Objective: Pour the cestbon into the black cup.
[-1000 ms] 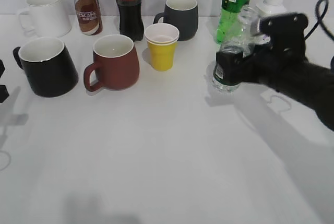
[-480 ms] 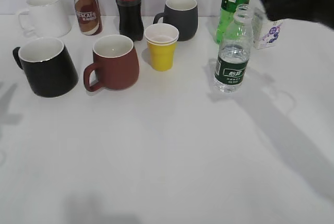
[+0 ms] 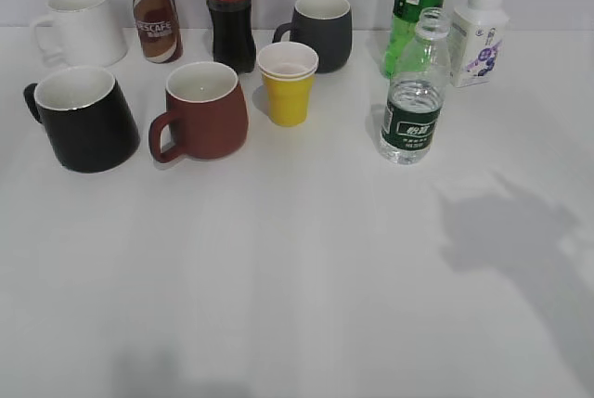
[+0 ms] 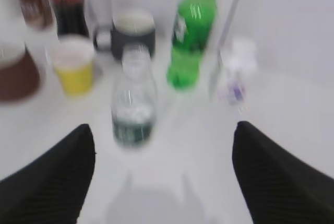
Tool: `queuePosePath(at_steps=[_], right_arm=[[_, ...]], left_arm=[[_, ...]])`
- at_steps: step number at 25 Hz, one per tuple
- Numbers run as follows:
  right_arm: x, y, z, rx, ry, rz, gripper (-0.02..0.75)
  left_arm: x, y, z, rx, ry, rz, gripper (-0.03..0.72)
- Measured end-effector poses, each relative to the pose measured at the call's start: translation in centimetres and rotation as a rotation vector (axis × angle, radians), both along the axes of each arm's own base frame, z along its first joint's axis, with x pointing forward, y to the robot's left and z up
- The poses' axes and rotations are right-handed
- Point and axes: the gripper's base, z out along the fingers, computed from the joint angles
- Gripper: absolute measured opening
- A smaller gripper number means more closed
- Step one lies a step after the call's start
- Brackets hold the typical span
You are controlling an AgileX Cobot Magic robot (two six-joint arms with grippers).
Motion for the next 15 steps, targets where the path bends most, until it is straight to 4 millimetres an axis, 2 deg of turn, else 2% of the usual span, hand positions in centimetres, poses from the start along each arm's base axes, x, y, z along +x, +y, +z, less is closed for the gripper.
queuePosePath(at_steps=[3, 7, 11, 15], right_arm=[[-3.5, -1.5, 0.2, -0.027, 0.083, -0.02, 0.614], [-8.6, -3.1, -0.3, -0.042, 0.214, 0.011, 0.612], [-13.2, -4.5, -1.6, -0.067, 0.317, 0.038, 0.61], [-15.7, -5.4, -3.0, -0.059, 0.305, 0.046, 0.61]], left_arm=[[-2.9, 0.0, 0.9, -0.066, 0.05, 0.008, 0.4], [-6.1, -0.7, 0.2, -0.06, 0.199, -0.082, 0.498], [-9.1, -1.5, -1.5, -0.022, 0.375, -0.184, 0.524], [-11.7, -1.7, -2.9, 0.0, 0.456, -0.231, 0.533]])
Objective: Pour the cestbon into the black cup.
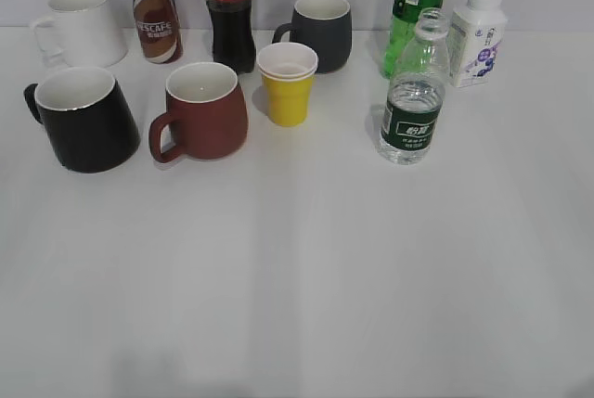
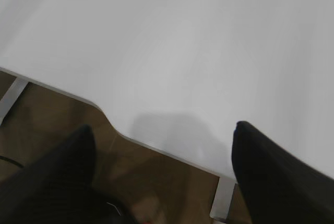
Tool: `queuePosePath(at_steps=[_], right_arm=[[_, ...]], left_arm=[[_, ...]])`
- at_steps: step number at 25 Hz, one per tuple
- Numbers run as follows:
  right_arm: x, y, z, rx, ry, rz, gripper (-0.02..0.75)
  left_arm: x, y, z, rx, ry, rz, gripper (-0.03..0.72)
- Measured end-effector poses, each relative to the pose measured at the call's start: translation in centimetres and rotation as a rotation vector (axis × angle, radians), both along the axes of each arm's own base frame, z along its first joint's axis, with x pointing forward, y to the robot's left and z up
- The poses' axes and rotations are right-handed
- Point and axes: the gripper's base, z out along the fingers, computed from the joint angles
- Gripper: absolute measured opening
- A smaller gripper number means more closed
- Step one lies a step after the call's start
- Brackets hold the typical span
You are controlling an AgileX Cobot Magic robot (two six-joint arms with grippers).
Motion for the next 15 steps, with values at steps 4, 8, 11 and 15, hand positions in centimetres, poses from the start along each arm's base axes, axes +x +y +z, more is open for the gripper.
queuePosePath(at_steps=[4, 8, 11, 15], right_arm=[[-0.8, -0.2, -1.5, 0.014, -0.011, 0.006, 0.61], [-0.7, -0.2, -1.7, 0.021, -0.036, 0.002, 0.608], [-0.2, -0.2, -1.6, 0.031, -0.091, -0.008, 0.605], [0.4, 0.0, -1.8, 0.038, -0.127, -0.014, 0.595]], left_arm=[[-1.5, 0.0, -1.1, 0.004, -0.044, -0.008, 0.574], [-1.1, 0.0, -2.3, 0.007, -0.008, -0.007, 0.585], [-1.1, 0.0, -2.4, 0.011, -0.004, -0.003, 0.585], [-0.7, 0.2, -2.2, 0.023, -0.05, 0.015, 0.585]])
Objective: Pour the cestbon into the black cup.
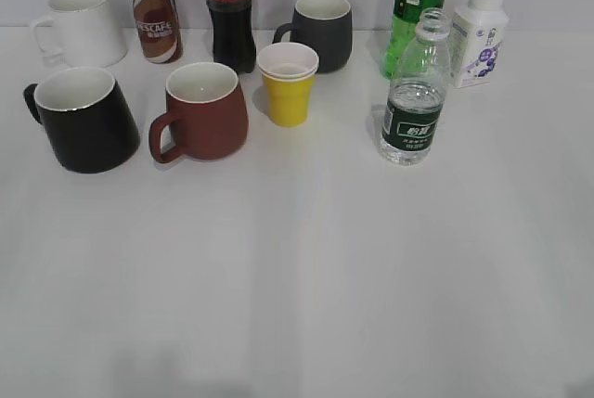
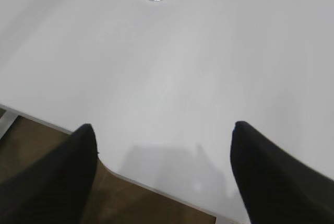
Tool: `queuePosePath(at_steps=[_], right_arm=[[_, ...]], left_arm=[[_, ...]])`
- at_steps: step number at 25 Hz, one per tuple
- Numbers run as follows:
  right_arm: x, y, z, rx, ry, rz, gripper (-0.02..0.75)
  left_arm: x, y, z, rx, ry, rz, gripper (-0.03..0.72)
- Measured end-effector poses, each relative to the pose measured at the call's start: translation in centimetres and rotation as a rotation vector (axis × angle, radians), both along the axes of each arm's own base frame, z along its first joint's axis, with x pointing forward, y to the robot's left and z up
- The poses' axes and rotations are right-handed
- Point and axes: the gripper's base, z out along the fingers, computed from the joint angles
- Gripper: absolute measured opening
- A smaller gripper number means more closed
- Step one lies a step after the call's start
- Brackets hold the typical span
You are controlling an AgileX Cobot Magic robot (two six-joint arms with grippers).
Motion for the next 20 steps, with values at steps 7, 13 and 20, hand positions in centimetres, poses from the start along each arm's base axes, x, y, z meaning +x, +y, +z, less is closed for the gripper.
queuePosePath(at_steps=[7, 13, 20], right_arm=[[0.08, 0.01, 0.14, 0.005, -0.016, -0.001, 0.593], [0.08, 0.01, 0.15, 0.006, -0.018, -0.001, 0.592], [0.1, -0.02, 0.15, 0.004, -0.021, -0.192, 0.59]], left_arm=[[0.94, 0.02, -0.35, -0.007, -0.054, 0.009, 0.585], [0.96, 0.02, -0.37, -0.008, -0.055, 0.008, 0.585], [0.97, 0.01, -0.37, -0.008, -0.054, 0.013, 0.585]])
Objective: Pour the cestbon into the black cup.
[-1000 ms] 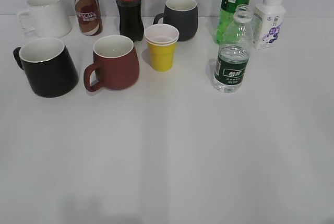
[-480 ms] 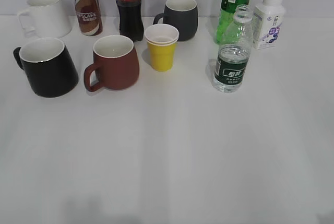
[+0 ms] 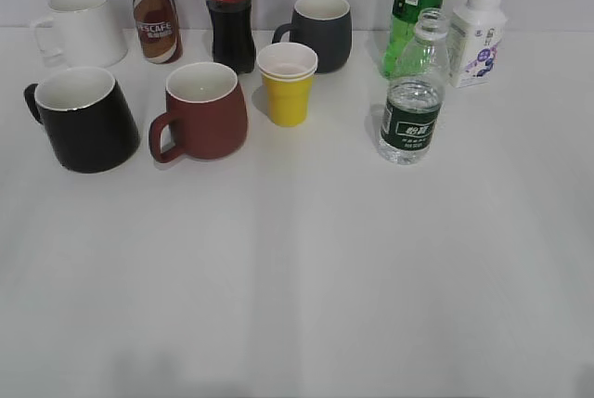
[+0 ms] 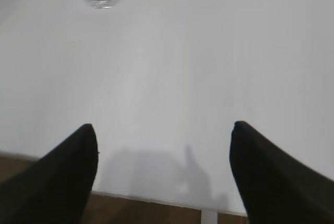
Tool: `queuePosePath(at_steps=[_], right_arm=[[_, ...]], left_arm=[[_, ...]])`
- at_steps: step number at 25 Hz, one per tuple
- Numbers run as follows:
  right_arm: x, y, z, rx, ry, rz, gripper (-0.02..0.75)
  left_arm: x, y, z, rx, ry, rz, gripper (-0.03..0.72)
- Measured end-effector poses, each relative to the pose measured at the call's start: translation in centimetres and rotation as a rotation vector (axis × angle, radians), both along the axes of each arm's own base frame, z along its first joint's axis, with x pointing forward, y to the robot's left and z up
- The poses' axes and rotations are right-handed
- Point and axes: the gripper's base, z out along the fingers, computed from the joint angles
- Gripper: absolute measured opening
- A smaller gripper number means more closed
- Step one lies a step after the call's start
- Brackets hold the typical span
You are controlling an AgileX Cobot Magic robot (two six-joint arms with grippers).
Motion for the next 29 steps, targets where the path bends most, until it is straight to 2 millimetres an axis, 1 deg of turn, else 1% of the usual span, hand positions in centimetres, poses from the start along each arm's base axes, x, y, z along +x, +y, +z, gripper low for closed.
queuePosePath(at_steps=[2, 5, 29], right_arm=[[-0.28, -0.04, 0.0, 0.003, -0.019, -0.073, 0.59], [-0.71, -0.06, -0.01, 0.006, -0.047, -0.121, 0.59], [-0.76, -0.06, -0.01, 0.006, -0.05, -0.128, 0.59]], left_arm=[[0.01, -0.01, 0.0, 0.0, 0.0, 0.008, 0.585], [0.02, -0.02, -0.02, 0.0, 0.001, 0.015, 0.585], [0.03, -0.02, -0.02, 0.0, 0.0, 0.017, 0.585]])
